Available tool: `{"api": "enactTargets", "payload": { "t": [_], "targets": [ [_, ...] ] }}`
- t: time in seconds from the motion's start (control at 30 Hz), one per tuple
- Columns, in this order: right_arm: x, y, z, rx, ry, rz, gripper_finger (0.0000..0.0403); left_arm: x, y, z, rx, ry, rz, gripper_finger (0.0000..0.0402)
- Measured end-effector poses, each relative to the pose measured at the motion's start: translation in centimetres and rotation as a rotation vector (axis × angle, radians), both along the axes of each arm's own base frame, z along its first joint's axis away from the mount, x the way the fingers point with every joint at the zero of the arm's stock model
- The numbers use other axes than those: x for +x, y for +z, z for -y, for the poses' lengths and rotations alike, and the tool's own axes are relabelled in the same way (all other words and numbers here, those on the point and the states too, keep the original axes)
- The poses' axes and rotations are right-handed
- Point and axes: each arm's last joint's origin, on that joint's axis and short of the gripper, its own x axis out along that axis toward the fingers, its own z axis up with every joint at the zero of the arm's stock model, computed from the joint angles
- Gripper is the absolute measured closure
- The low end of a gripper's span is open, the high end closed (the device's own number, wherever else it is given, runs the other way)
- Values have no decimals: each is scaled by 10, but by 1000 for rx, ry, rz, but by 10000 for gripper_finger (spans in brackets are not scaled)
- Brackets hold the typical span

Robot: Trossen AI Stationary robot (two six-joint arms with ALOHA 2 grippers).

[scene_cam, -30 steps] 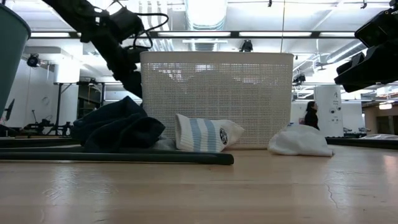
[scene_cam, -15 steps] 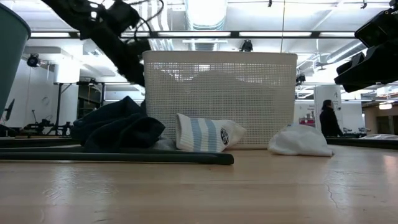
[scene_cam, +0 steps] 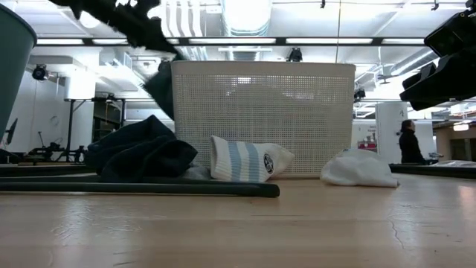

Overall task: Pick & Place Cloths
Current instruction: Put the blue polo into the white laundry bin

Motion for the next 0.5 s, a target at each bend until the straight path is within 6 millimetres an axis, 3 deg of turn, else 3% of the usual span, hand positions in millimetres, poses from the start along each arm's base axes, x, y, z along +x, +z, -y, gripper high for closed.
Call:
{"api": "enactTargets", "payload": {
  "t": [0.23, 0.5],
  "targets": [
    [0, 0, 0, 0, 0, 0, 394, 13, 37, -3, -27, -131, 157, 401],
    [0, 0, 0, 0, 0, 1, 394, 53, 71, -23, -56, -197, 289, 401]
  ]
}}
